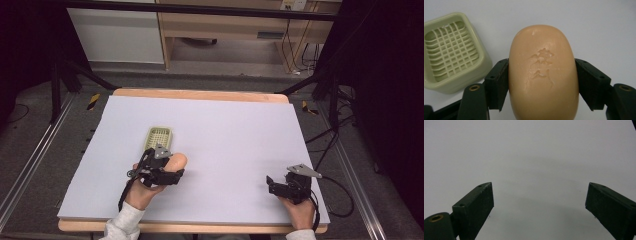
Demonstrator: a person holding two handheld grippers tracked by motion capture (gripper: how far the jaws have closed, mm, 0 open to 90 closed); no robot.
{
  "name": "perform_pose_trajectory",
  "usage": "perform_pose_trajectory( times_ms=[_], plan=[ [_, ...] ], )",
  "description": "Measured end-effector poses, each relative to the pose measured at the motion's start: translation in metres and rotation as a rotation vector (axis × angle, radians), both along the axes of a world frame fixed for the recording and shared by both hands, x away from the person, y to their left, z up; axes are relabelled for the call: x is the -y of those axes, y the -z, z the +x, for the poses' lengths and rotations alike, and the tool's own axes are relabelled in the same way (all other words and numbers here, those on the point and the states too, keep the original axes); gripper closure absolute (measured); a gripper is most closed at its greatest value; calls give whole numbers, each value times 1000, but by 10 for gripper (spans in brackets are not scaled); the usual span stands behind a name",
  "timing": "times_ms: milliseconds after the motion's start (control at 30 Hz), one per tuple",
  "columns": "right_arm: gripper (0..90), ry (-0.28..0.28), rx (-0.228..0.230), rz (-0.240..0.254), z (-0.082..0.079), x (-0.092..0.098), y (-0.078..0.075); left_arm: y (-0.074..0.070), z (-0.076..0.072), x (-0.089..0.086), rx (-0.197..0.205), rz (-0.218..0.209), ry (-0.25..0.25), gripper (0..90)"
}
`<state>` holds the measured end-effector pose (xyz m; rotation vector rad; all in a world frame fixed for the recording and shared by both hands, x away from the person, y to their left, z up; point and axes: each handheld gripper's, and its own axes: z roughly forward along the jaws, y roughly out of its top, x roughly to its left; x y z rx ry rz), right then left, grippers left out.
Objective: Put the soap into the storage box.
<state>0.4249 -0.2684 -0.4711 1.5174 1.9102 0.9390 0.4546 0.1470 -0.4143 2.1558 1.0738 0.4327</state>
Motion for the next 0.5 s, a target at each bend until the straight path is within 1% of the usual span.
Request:
perform_pose_trajectory(
  times_ms=[100,233,333,367,433,500],
  plan=[
    [84,1,0,2,0,0,0,-3,1,-5,2,-4,-8,314],
    [84,1,0,-1,0,0,0,-5,3,-12,9,-16,-33,314],
    [84,1,0,-2,0,-1,0,-6,5,-17,8,-13,-47,314],
    [84,2,0,-1,0,-1,0,-6,6,-19,10,-24,-61,314],
    [84,2,0,0,0,-1,0,-6,7,-22,12,-14,-66,315],
    [84,1,-1,-1,0,-1,0,-7,7,-24,14,-17,-77,315]
  ],
)
